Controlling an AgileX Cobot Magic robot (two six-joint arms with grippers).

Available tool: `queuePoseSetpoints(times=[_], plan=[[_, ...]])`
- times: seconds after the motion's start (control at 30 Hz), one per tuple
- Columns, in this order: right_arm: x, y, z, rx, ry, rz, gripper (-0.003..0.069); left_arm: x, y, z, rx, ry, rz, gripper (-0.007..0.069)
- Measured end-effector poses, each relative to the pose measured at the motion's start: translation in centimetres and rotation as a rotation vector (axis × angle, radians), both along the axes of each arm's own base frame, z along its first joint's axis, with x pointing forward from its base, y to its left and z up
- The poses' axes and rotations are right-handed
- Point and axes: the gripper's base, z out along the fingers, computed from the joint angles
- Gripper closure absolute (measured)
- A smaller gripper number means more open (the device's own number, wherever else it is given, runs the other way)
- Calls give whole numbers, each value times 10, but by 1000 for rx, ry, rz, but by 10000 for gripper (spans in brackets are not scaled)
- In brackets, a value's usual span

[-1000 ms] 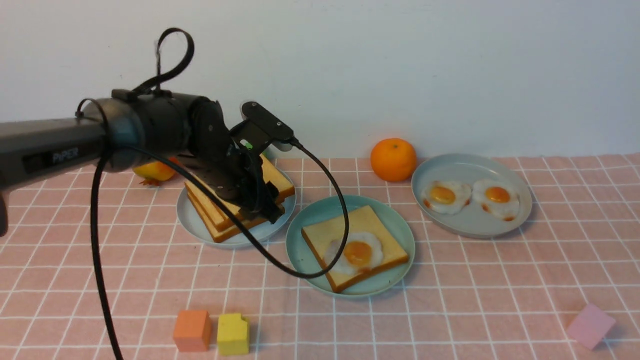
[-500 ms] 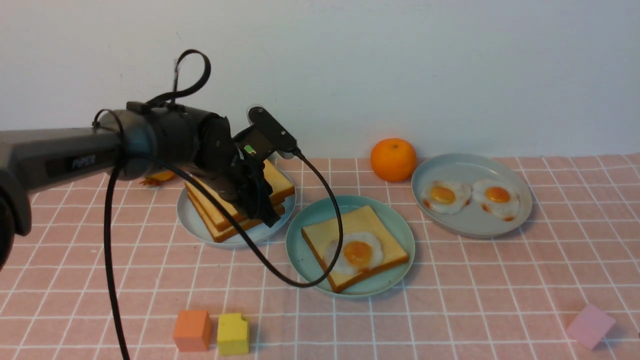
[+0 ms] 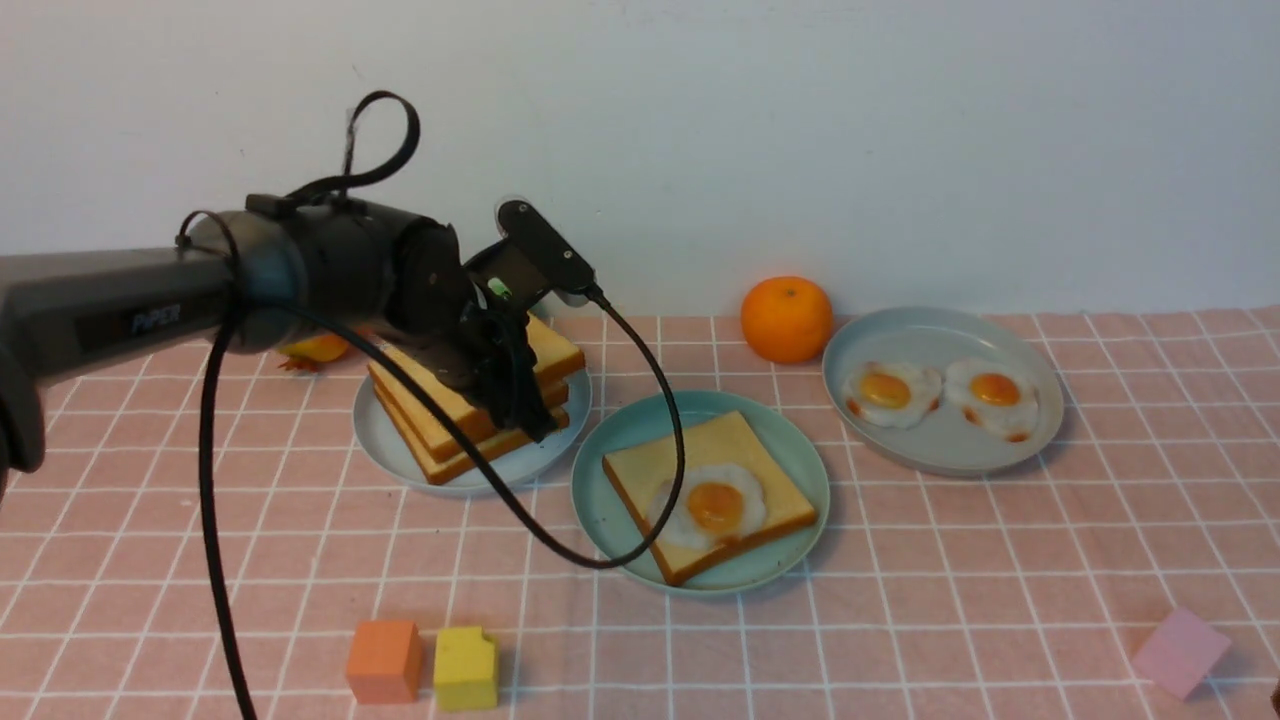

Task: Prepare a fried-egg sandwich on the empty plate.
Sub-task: Use the left arm to place a slice of bread on the fried egg in the middle

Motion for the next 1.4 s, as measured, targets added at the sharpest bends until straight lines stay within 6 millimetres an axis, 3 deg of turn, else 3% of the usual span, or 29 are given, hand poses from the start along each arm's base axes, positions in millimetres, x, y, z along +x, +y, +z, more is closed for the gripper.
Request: queuePoseSetpoints(times=[0.07, 0.1, 0.2, 0.23, 0.3, 0.37, 0.4, 0.47, 0.6, 0.87, 1.17, 1.4], plan=[[0, 0, 0, 0, 0, 0, 622, -7, 2, 31, -25, -61, 0, 612], [0, 0, 0, -1, -2, -1, 622, -8, 2, 33, -27, -66, 0, 612], [1, -3, 1, -8, -22, -10, 618, -22, -1, 67, -66, -119, -10, 612], [0, -5, 2, -6, -35, -15, 617, -33, -8, 80, -92, -124, -27, 612], [-1, -8, 3, 1, -46, -18, 617, -47, -23, 87, -113, -111, -67, 612], [-7, -18, 7, 38, -63, -28, 616, -71, -55, 80, -102, -70, -173, 612], [-8, -20, 7, 44, -66, -29, 616, -71, -54, 79, -101, -68, -174, 612], [-16, -32, 11, 96, -80, -47, 616, -87, -84, 60, -79, -19, -260, 612], [-28, -50, 16, 169, -109, -59, 616, -93, -109, 37, -71, 1, -311, 612], [-38, -65, 16, 223, -121, -75, 614, -89, -117, 14, -53, 33, -317, 612], [-33, -58, -6, 156, -79, -76, 613, -82, -123, -9, -50, 35, -313, 612], [-33, -57, -9, 147, -74, -76, 612, -80, -124, -21, -39, 51, -312, 612]])
